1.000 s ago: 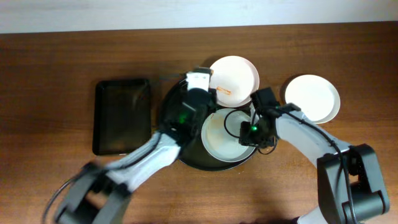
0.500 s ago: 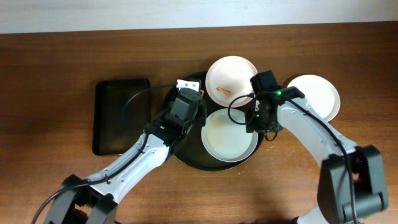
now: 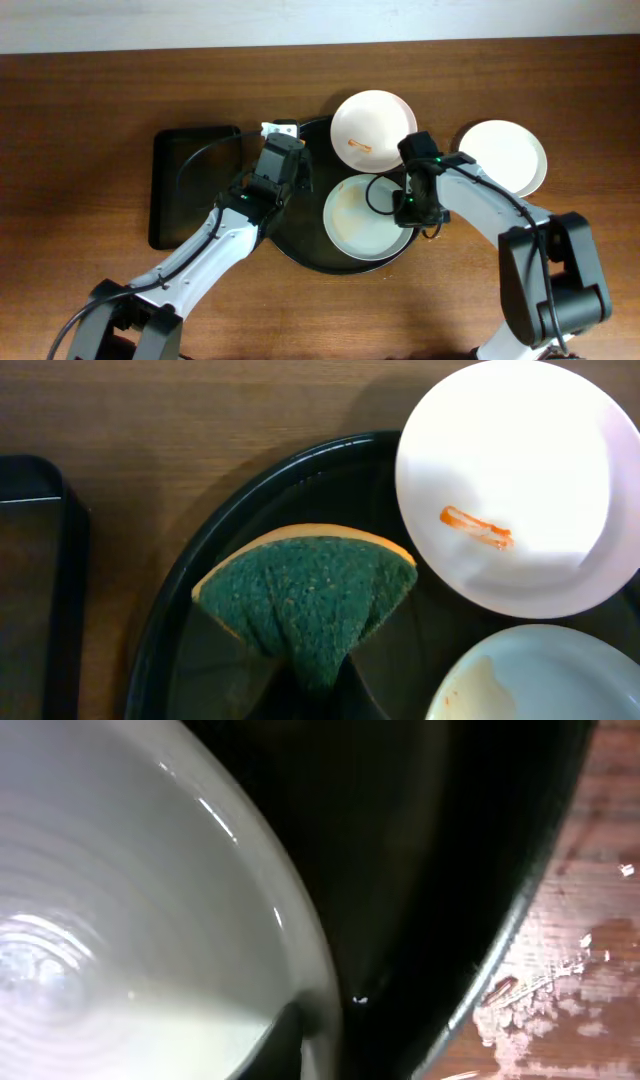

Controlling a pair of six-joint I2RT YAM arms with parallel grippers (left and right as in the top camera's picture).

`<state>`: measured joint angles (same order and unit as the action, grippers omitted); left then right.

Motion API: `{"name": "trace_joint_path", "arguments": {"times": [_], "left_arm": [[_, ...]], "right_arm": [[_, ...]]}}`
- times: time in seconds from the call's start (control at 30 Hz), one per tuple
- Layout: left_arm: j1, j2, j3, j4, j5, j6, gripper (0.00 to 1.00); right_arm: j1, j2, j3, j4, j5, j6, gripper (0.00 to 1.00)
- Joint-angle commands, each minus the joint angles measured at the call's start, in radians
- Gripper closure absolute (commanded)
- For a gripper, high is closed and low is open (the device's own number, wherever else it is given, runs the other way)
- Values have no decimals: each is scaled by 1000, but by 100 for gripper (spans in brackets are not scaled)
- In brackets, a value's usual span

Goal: Clean dirty plates on tray and stack at the side

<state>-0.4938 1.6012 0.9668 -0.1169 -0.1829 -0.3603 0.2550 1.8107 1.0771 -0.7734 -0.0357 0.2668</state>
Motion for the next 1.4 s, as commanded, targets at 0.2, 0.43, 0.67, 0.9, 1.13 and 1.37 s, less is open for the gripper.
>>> {"name": "trace_joint_path", "arguments": {"times": [0.2, 0.43, 0.67, 0.9, 1.13, 1.37], "left_arm": [[6, 1, 1, 2, -4, -9, 100], [6, 1, 1, 2, -3, -9, 100], [6, 1, 1, 2, 20, -9, 100], [6, 1, 1, 3, 43, -9, 100], [6, 1, 1, 3, 68, -9, 100], [6, 1, 1, 0, 95, -10, 100]], "right_arm": [[0, -4, 289, -309, 75, -2, 96], [0, -4, 446, -580, 37, -19, 96], [-1, 5, 446, -729, -85, -124, 96], [-1, 150, 446, -884, -83, -166, 96], [-2, 274, 468, -926, 79, -63, 96], [-1, 274, 625, -925, 90, -23, 96]]}}
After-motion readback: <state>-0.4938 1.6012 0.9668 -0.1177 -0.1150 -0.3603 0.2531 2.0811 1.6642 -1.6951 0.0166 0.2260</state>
